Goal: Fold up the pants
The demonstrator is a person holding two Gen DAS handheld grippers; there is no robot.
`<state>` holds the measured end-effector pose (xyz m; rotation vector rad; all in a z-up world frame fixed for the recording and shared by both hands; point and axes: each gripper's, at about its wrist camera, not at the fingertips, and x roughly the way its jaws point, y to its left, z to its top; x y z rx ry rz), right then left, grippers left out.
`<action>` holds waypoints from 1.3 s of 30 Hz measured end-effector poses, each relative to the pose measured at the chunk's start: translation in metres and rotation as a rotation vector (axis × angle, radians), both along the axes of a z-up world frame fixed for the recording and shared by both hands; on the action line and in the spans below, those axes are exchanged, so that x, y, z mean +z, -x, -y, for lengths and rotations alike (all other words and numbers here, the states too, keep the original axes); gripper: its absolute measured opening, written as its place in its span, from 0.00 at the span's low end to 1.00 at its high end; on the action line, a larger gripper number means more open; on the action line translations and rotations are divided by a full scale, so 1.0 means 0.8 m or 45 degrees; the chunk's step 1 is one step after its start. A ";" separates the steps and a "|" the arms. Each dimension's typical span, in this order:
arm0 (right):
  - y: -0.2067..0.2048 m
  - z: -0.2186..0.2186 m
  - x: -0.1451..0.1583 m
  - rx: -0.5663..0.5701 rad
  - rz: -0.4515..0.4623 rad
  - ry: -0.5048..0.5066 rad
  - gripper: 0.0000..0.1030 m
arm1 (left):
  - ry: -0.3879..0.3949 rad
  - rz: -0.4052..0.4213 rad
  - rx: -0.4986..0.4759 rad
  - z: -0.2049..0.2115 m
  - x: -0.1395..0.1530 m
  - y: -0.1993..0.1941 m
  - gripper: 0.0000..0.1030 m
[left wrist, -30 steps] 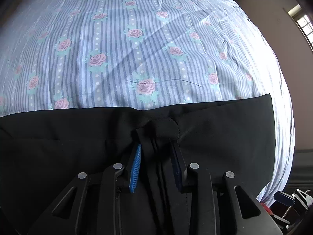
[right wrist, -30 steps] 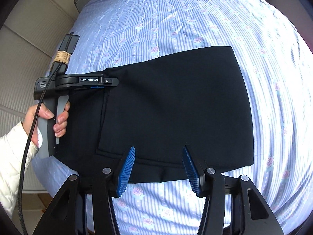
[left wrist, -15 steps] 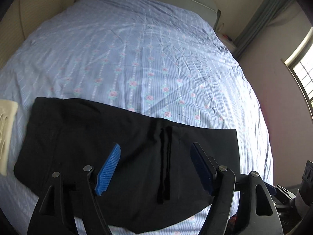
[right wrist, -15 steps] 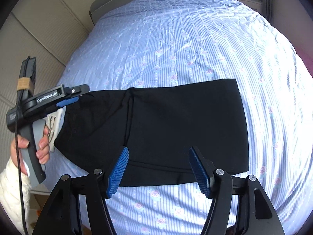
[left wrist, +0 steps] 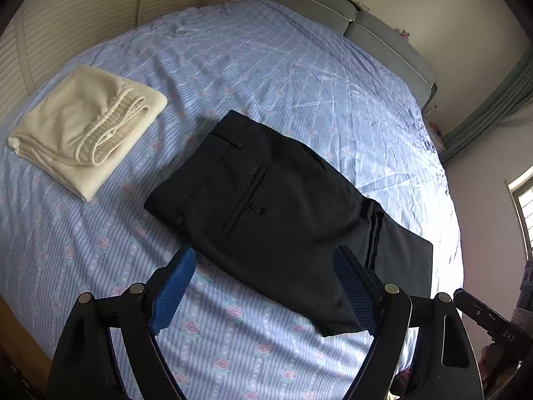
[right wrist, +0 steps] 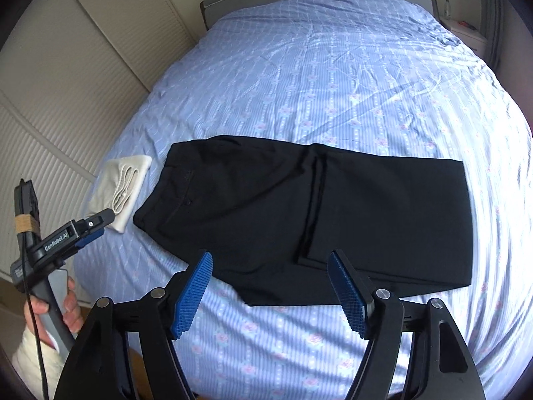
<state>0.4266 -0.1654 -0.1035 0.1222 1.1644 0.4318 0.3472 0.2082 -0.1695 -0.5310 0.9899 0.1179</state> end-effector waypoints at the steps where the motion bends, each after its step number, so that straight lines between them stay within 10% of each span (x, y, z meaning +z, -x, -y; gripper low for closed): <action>1: 0.000 -0.018 -0.001 0.011 -0.006 0.005 0.71 | 0.022 0.000 0.013 -0.015 -0.011 0.003 0.82; 8: 0.008 -0.126 -0.026 0.086 -0.021 0.132 0.71 | 0.325 -0.016 0.126 -0.103 -0.103 0.012 0.77; 20: 0.001 -0.239 -0.073 0.152 -0.091 0.255 0.71 | 0.531 -0.013 -0.004 -0.165 -0.199 -0.068 0.77; 30: -0.020 -0.271 -0.101 0.170 -0.142 0.300 0.71 | 0.746 0.051 -0.275 -0.182 -0.191 -0.122 0.33; 33: -0.030 -0.271 -0.105 0.148 -0.159 0.267 0.71 | 0.831 0.171 -0.427 -0.183 -0.167 -0.129 0.35; 39: -0.038 -0.262 -0.113 0.092 -0.176 0.267 0.71 | 0.734 -0.041 -0.475 -0.180 -0.206 -0.169 0.40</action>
